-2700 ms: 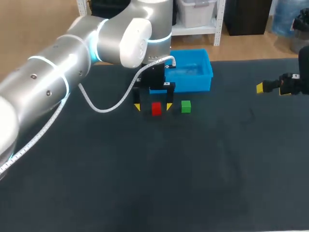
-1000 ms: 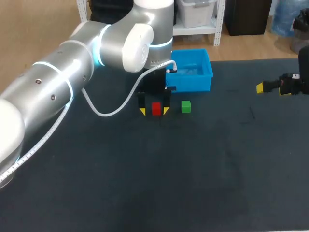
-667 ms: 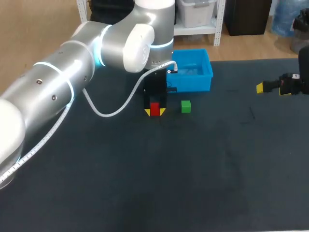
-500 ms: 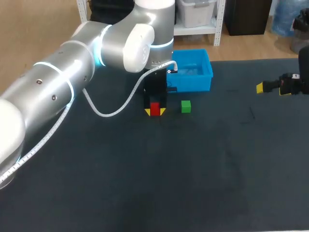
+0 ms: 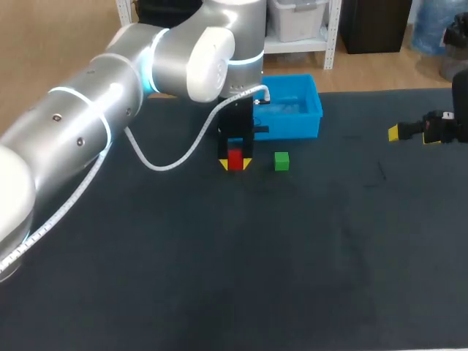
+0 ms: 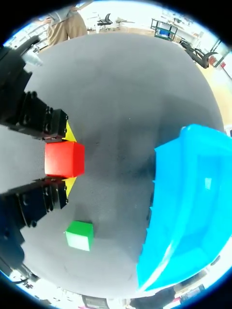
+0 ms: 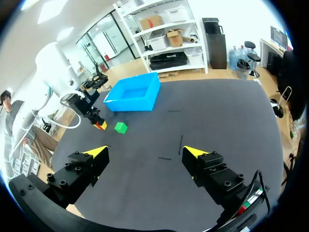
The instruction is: Use the left arm to pick the red cube and place it into the blue plastic box first, then use the right arm to grasp the green cube and put it into the same blue plastic box after the first action is fully finished.
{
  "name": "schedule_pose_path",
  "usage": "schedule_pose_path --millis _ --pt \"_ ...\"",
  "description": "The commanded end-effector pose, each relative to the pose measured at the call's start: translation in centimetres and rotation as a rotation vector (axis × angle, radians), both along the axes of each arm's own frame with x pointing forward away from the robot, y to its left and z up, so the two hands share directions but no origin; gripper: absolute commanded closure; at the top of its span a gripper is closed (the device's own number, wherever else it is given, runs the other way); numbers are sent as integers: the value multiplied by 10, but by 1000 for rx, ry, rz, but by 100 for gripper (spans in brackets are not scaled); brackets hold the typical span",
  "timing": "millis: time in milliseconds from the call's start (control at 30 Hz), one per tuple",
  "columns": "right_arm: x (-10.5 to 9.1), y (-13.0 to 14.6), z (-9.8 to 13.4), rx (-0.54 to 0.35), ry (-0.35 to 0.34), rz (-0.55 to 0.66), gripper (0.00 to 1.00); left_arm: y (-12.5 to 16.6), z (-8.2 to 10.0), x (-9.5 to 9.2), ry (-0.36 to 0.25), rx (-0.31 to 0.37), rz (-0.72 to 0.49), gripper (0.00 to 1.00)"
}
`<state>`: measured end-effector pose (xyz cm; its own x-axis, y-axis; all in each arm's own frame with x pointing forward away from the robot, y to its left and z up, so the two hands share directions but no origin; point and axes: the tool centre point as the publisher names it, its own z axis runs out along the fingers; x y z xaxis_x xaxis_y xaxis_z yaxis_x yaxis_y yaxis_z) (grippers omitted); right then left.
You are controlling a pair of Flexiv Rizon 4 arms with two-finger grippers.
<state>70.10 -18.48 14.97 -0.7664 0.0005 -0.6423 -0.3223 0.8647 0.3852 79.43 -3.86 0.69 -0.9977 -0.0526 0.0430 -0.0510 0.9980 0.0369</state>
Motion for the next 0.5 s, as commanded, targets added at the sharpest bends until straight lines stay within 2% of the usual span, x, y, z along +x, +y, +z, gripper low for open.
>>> schedule_pose_path --millis 33,500 --pt "0 0 0 -1 0 0 0 2 10 -1 -4 -4 -4 100" --pt "0 0 0 -1 0 0 0 12 38 -6 -31 -24 -36 100"
